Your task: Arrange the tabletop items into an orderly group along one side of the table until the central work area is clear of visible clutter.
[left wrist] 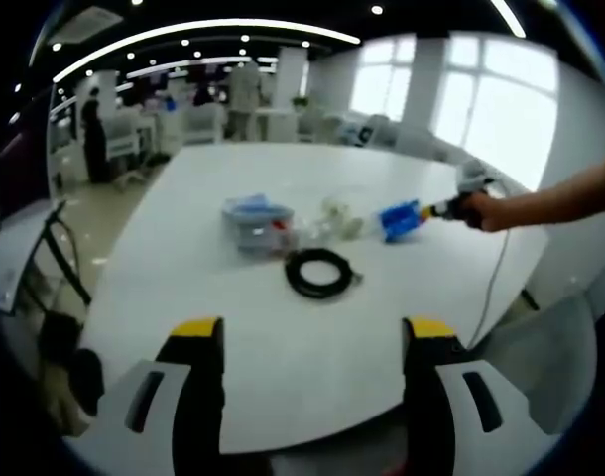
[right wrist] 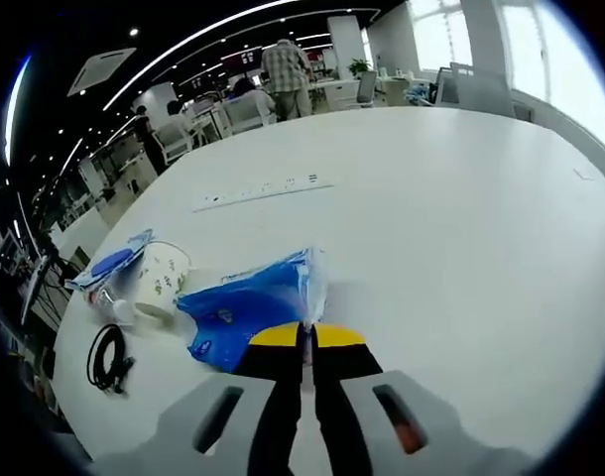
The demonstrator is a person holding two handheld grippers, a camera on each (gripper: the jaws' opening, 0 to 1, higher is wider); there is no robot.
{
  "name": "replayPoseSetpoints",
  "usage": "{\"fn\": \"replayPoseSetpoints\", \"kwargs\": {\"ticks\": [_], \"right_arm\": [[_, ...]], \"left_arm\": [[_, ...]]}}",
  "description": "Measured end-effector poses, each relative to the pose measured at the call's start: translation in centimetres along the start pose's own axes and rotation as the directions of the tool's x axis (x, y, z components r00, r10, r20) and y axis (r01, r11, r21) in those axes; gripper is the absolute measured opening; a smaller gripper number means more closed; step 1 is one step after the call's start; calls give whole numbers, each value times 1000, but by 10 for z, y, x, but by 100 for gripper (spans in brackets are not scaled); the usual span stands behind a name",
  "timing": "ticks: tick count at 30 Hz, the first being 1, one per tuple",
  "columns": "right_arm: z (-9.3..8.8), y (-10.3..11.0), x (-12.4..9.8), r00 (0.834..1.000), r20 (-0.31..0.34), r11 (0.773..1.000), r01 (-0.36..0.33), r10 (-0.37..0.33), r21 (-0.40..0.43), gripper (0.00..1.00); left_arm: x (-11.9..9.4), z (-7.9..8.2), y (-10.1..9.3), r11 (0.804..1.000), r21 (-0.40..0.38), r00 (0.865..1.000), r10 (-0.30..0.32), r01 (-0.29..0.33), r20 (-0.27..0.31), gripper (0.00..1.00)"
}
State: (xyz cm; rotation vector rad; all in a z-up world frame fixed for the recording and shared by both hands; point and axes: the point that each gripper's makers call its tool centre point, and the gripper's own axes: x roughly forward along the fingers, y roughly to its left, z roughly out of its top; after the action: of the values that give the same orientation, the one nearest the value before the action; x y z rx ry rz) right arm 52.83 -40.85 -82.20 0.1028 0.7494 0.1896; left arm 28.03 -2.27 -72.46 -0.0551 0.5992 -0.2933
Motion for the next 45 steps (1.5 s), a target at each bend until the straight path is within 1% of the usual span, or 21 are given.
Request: {"fn": "replayPoseSetpoints", "kwargs": {"ticks": [6,8,10,12,25,26,27,31,34,36,39,42,45], "right_arm": [[-3,2,-3,1000,-7,1000,9,-9,-12,7],[-3,1,-4,1000,-4,1000,10,-10,-1,8],[-4,0,-4,1000,-8,1000,17,-17,-8,11],[-3,0,-5,1000,-6,1000,17,-17,-8,14],[2,2,-6,1000,-3,1000,13,-13,-10,25],[4,-1,-1,1000,-5,1000,10,-10,-10,26],[4,-1,-1,1000,-5,1000,7,-7,-11,27],[5,2,-7,1000,-2,1000,2,-2,-20,33],[8,9,-14,1000,14,1000,-17,17,-18,39],[12,18,-18,999,28,999,-44,45,-31,44],[13,31,-22,997,33,996,-69,71,-64,48],[13,47,-26,995,36,991,-92,96,-101,51],[13,61,-27,992,36,985,-113,119,-130,52]], "left_arm": [[1,-1,0,1000,2,1000,1,-1,-6,70],[1,-1,0,1000,4,1000,0,0,-7,70],[1,-1,-1,1000,6,1000,0,0,-9,70],[1,-1,-1,1000,7,1000,1,-1,-11,70],[1,-1,0,1000,9,1000,3,-3,-9,70],[1,-1,-1,1000,10,1000,2,-2,-10,70],[1,-1,-1,1000,11,1000,3,-3,-10,70],[2,0,-1,1000,10,1000,2,-2,-7,70],[2,0,-2,1000,11,1000,2,-1,-3,70],[2,1,-2,1000,11,1000,1,-1,-1,70],[1,2,-2,1000,9,1000,0,0,5,70],[0,2,-2,1000,8,1000,-2,2,10,70],[0,3,-1,1000,5,1000,-1,1,16,70]]}}
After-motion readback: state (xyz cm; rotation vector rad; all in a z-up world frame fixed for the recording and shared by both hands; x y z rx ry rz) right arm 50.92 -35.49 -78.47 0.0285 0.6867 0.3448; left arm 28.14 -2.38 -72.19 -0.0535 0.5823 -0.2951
